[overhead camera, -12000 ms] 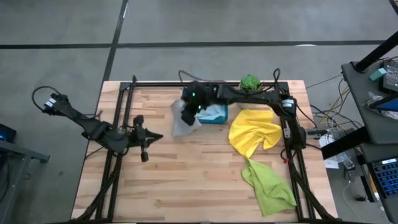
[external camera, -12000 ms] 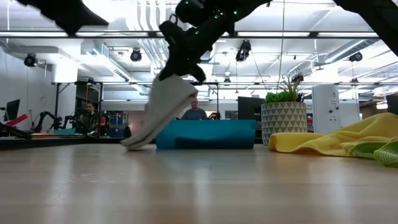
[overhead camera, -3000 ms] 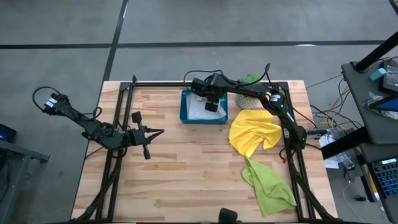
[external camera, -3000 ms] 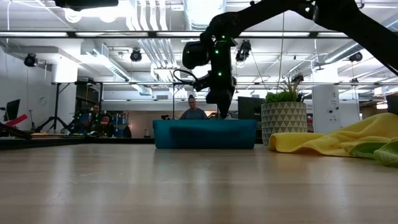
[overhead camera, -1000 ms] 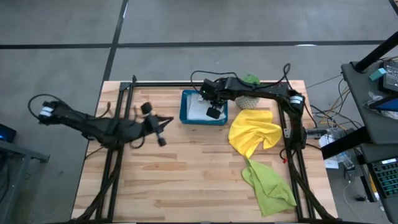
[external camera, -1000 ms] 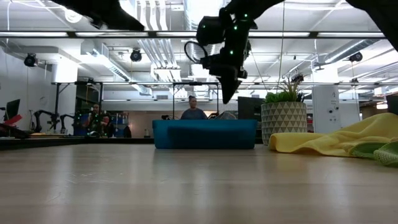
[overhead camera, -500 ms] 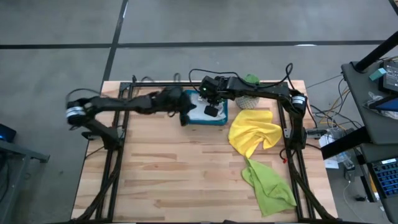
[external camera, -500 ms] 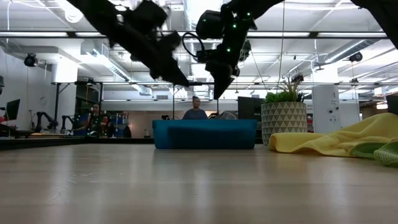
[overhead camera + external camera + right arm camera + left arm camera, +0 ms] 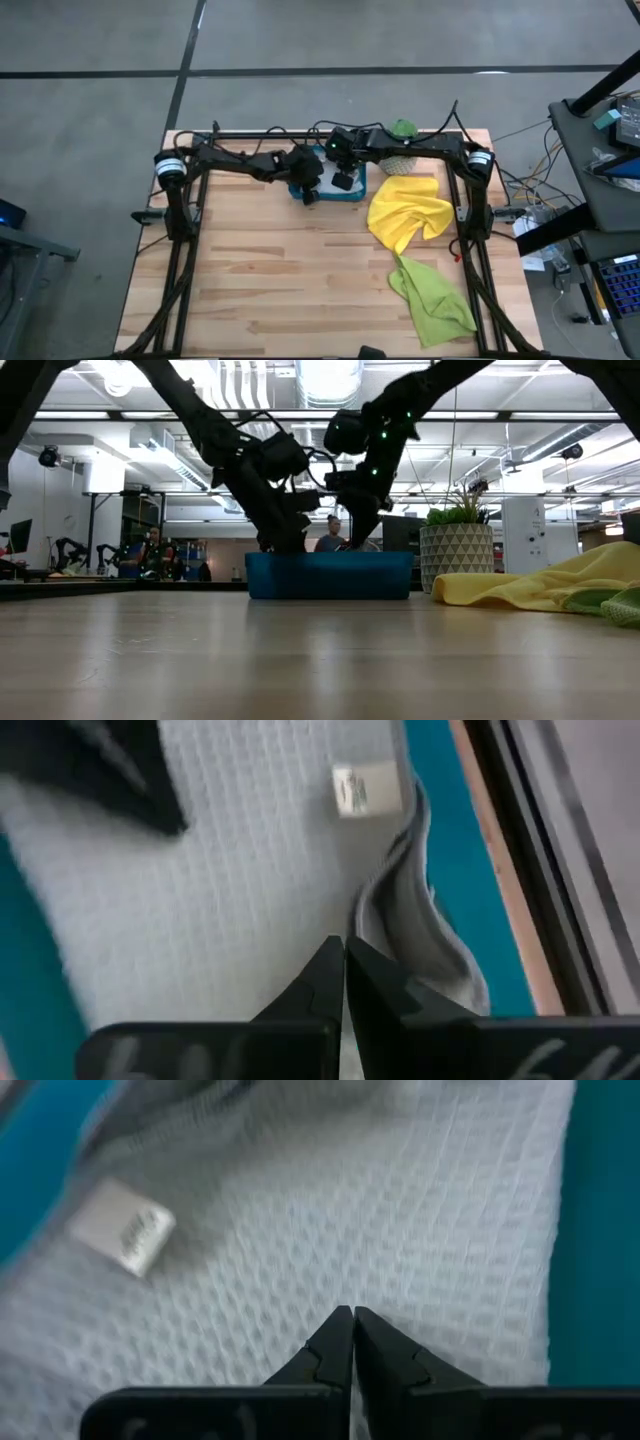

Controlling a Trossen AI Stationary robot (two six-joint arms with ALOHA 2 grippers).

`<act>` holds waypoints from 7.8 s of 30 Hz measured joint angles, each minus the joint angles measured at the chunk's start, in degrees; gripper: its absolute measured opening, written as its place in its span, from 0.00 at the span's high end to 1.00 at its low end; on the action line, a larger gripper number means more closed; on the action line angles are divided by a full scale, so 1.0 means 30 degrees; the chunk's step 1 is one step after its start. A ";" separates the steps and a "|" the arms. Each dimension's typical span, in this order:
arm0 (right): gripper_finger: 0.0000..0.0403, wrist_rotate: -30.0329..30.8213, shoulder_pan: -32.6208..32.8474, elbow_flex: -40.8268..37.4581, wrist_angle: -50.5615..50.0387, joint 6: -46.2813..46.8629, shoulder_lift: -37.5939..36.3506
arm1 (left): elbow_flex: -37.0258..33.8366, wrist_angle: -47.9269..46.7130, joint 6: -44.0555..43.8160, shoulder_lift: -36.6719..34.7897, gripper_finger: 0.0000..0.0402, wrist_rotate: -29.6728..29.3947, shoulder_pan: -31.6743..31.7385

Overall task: Fold microfiber towels
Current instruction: Put the folded grey microfiber cloth into the bin, then fold the yellow microfiber cloth

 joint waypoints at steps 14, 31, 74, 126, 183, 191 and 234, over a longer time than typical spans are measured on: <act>0.98 0.0477 -0.1505 -0.2844 0.4568 0.1152 0.0040 | -0.0015 -0.3735 -0.0573 -0.0061 1.00 -0.0067 -0.0048; 0.98 0.0448 -0.1501 -0.2910 0.4327 0.0875 -0.2175 | -0.0079 -0.2219 0.0870 -0.4182 1.00 -0.2135 0.0213; 0.98 -0.5550 0.0646 -0.3142 0.0727 0.2531 -0.1372 | -0.0568 0.1450 0.0792 0.0036 1.00 -0.4079 0.1708; 0.98 -0.0487 -0.0691 -0.5362 0.7218 0.0406 -0.2979 | -0.3526 -0.1170 -0.0350 -0.8300 1.00 -0.2923 -0.1341; 0.98 -0.2112 0.9240 -0.4269 -0.0966 0.9470 -0.5461 | -0.8899 1.1316 -0.2653 -1.1204 0.81 -0.2850 -1.0670; 0.98 -0.4457 0.9326 0.0577 -0.3182 0.6072 -0.5438 | -0.8816 1.5576 -0.1700 -0.8992 0.49 -0.3654 -1.0678; 0.98 -0.4664 0.9794 1.0750 -1.3204 0.4533 -0.5446 | -0.8886 0.6724 -0.7240 -1.4291 0.97 -0.2111 -1.1329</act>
